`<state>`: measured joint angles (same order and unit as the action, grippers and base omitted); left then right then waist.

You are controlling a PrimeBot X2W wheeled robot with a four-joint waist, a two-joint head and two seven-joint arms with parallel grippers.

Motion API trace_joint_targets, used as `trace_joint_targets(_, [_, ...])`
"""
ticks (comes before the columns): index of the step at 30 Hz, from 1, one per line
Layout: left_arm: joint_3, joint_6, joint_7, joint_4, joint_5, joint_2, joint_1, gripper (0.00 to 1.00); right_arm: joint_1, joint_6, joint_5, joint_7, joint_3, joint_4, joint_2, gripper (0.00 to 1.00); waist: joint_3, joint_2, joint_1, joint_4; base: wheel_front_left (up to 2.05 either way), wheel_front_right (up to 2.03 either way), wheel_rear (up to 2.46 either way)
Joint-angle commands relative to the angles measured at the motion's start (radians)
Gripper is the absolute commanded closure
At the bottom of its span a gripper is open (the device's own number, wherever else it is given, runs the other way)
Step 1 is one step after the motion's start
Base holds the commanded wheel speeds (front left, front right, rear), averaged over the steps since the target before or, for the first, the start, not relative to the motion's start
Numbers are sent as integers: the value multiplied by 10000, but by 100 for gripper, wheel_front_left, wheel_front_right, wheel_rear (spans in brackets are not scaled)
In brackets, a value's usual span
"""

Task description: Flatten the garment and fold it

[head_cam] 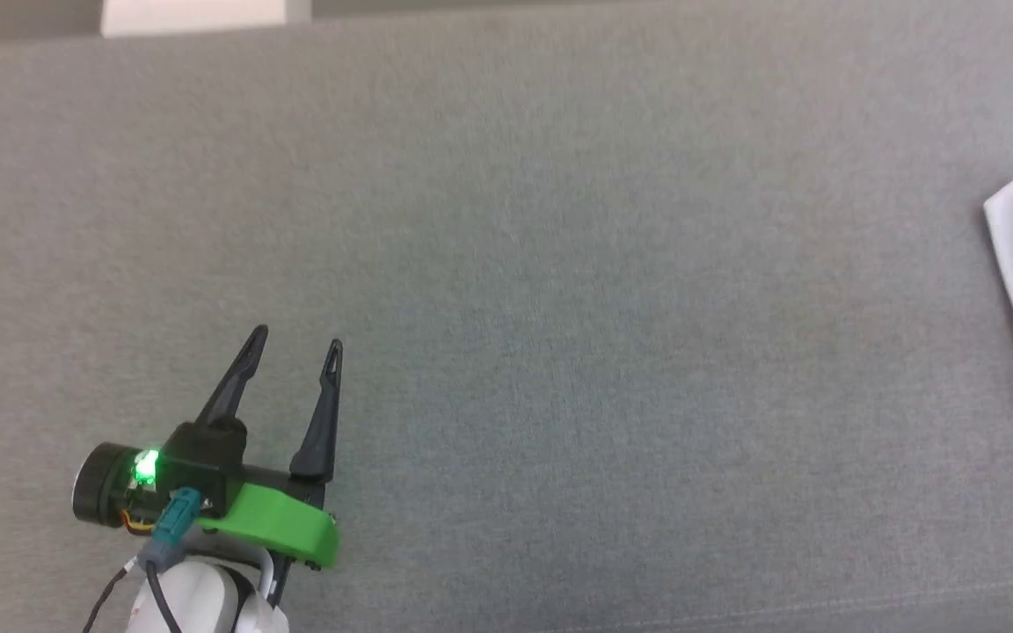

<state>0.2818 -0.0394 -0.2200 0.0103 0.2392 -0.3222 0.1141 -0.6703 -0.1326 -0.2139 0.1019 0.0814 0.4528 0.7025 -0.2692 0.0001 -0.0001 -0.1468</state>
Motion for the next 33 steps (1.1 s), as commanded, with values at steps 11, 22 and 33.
trace_joint_targets(11, [-214, -456, 522, 108, 255, -103, -478, 0, 2623, 19, -1235, 870, -1204, -2213, -2525, 0, 1553, -1, 1, 832, 0, 0, 0])
trace_joint_targets(22, [-260, -833, 540, -18, 293, -21, -750, 0, 5764, 19, 348, 573, -2005, -4163, -4989, 0, 2048, -1, 1, 1203, 0, 0, 0])
trace_joint_targets(33, [-91, -928, 496, -359, 305, 18, -956, 0, 7328, 19, 1163, 710, -1718, -4587, -5975, 0, 2222, -1, 1, 1373, 0, 0, 0])
